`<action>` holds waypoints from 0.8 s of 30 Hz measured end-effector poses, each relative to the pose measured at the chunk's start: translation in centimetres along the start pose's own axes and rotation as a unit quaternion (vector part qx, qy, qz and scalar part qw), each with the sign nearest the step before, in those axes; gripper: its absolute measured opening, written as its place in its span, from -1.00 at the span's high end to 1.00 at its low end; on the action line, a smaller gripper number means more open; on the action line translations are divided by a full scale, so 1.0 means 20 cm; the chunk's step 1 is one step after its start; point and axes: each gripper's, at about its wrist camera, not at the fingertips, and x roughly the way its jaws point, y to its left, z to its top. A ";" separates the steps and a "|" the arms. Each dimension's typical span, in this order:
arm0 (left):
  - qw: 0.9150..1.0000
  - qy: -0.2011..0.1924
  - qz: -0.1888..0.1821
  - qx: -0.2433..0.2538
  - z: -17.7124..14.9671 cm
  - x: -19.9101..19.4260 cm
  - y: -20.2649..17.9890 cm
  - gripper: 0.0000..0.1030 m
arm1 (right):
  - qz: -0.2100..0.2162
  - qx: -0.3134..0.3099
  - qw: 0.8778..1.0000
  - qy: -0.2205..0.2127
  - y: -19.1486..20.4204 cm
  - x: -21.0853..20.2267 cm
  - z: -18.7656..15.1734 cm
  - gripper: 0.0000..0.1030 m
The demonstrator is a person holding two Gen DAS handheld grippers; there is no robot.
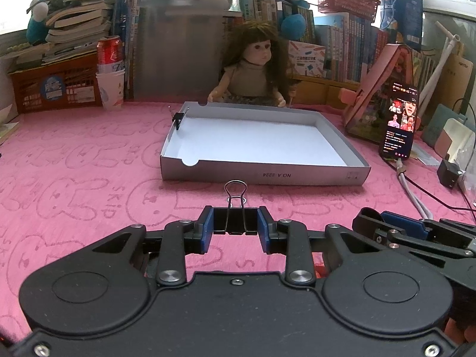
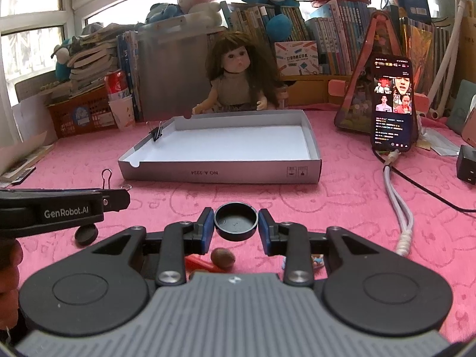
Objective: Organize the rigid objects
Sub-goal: 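Carry the binder clip with the left gripper while the right gripper carries the black lid to the tray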
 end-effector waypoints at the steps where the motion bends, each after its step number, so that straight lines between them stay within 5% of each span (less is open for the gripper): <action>1: 1.000 0.001 0.000 0.001 0.01 0.01 0.00 0.44 | 0.000 0.001 1.000 -0.001 0.00 0.01 0.01 0.28; 24: 1.000 0.029 -0.007 -0.002 0.28 0.31 0.07 0.44 | -0.009 0.016 1.000 0.004 -0.12 0.27 0.22 0.29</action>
